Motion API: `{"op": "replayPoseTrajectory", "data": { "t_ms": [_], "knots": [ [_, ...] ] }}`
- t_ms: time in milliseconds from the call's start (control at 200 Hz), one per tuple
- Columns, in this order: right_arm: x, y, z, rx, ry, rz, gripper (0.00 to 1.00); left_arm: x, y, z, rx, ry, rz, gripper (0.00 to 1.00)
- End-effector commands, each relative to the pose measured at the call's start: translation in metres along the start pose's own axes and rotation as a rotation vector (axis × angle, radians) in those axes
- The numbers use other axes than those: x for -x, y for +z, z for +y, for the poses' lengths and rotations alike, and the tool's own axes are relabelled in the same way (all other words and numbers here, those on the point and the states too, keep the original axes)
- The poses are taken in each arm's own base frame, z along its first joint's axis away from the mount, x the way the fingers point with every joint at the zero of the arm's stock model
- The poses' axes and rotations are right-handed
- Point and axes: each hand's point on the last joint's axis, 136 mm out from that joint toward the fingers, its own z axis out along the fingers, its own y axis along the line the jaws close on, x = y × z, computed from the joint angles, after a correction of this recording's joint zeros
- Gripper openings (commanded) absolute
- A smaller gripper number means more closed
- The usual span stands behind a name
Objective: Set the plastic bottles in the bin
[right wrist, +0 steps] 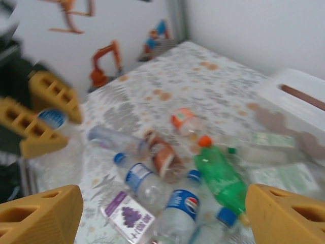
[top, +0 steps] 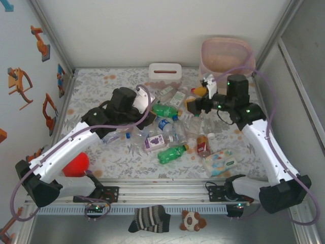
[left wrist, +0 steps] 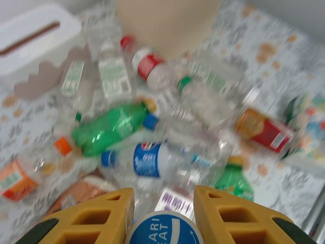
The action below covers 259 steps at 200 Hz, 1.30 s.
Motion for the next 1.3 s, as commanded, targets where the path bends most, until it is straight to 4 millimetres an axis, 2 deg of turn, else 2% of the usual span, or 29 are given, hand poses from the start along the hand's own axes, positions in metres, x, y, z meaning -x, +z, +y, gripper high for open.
{"op": "replayPoseTrajectory", "data": {
  "t_ms": [0,80,220,451,581,681,816,986,1097,1232,1292],
  "knots": [
    [0.014,0.004,0.052,0.195,-0.231,-0.098,0.83,0.065,-0.031,-0.022,-0.130,-0.021,-0.253,0.21],
    [0.013,0.012,0.069,0.248,-0.260,-0.120,0.83,0.083,-0.044,-0.033,-0.194,-0.021,-0.333,0.21],
    [0.024,0.025,0.090,0.334,-0.216,-0.189,0.83,0.106,-0.066,-0.050,-0.296,-0.019,-0.444,0.22],
    [0.033,0.043,0.119,0.420,-0.224,-0.225,0.83,0.128,-0.095,-0.067,-0.412,-0.018,-0.568,0.23],
    [0.037,0.044,0.132,0.484,-0.217,-0.224,0.78,0.137,-0.106,-0.069,-0.422,-0.007,-0.603,0.24],
    [0.041,0.043,0.136,0.506,-0.205,-0.222,0.72,0.142,-0.113,-0.072,-0.432,0.007,-0.633,0.25],
    [0.042,0.038,0.139,0.513,-0.208,-0.212,0.63,0.143,-0.113,-0.072,-0.430,0.019,-0.636,0.26],
    [0.044,0.037,0.139,0.510,-0.199,-0.209,0.57,0.143,-0.115,-0.074,-0.445,0.021,-0.641,0.29],
    [0.048,0.036,0.137,0.495,-0.198,-0.217,0.57,0.144,-0.116,-0.073,-0.440,0.015,-0.647,0.37],
    [0.052,0.036,0.134,0.465,-0.201,-0.213,0.56,0.144,-0.120,-0.066,-0.398,-0.003,-0.663,0.58],
    [0.053,0.035,0.133,0.446,-0.213,-0.207,0.56,0.142,-0.123,-0.062,-0.369,-0.005,-0.672,0.59]
  ]
}}
